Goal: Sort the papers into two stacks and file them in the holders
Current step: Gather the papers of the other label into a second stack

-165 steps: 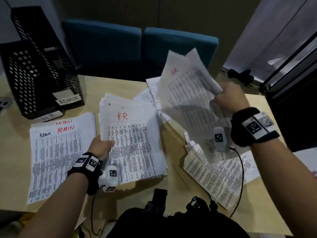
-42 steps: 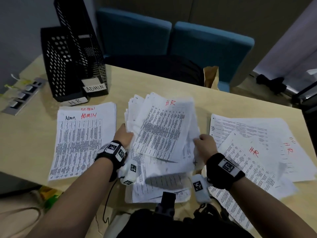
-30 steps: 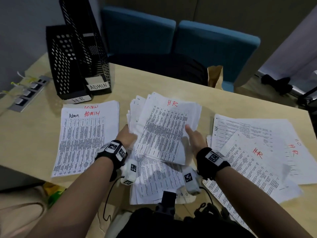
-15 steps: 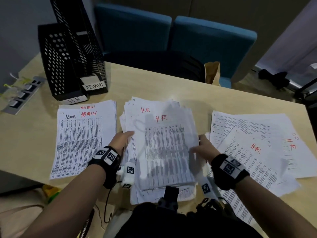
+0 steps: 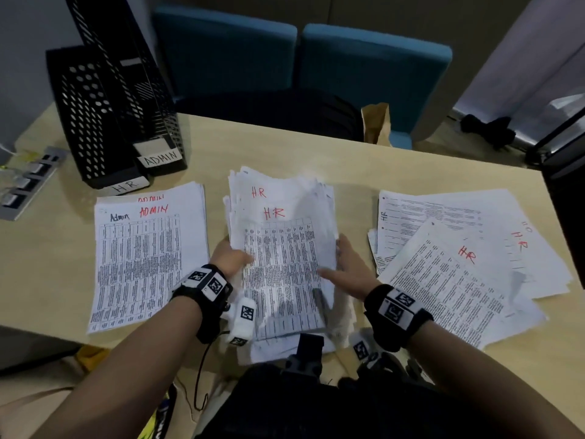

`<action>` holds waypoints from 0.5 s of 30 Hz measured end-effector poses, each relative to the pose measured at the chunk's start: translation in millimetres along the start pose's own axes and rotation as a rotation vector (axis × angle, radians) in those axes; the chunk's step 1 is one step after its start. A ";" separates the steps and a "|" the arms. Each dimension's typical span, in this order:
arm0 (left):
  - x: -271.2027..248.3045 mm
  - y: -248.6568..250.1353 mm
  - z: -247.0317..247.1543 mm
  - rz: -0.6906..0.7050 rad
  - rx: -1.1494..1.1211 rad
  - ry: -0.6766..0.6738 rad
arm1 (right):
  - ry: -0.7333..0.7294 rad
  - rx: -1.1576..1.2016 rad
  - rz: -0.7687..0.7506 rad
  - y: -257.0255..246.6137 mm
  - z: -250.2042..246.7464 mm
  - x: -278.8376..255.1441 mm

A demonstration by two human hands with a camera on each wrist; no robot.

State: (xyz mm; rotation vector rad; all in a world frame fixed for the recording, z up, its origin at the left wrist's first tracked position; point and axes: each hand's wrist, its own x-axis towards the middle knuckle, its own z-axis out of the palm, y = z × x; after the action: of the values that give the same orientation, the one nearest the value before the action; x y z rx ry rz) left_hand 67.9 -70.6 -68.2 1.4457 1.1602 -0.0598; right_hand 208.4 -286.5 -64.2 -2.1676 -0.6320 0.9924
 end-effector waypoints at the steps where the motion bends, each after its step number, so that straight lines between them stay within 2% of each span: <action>1: 0.2 2.0 1.0 0.020 0.023 0.022 | 0.113 -0.111 0.035 -1.0 -8.6 -1.6; 3: 1.6 7.1 3.4 0.081 0.065 0.059 | 0.401 -0.406 0.142 0.2 -27.6 -6.2; 4: 0.1 11.7 5.3 0.107 0.081 0.078 | 0.511 -0.484 0.217 2.0 -38.5 -10.2; 5: 0.3 15.4 7.4 0.129 0.099 0.087 | 0.552 -0.500 0.326 5.7 -48.5 -13.7; 7: 0.8 21.7 12.2 0.158 0.141 0.074 | 0.494 -0.402 0.572 18.6 -62.2 -15.5; 9: 0.5 25.5 17.5 0.180 0.188 0.067 | 0.395 -0.317 0.746 29.9 -65.5 -16.8; 11: 1.9 26.6 21.5 0.193 0.217 0.060 | 0.358 -0.308 0.820 38.2 -64.0 -16.4; 15: 2.5 28.2 23.7 0.199 0.272 0.054 | 0.323 -0.360 0.832 39.5 -66.0 -13.2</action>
State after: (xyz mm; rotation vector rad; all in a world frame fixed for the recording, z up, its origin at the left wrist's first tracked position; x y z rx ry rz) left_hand 101.1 -81.2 -56.0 1.8079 1.0755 -0.0411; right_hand 258.6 -345.5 -54.4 -2.9129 0.3167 0.9168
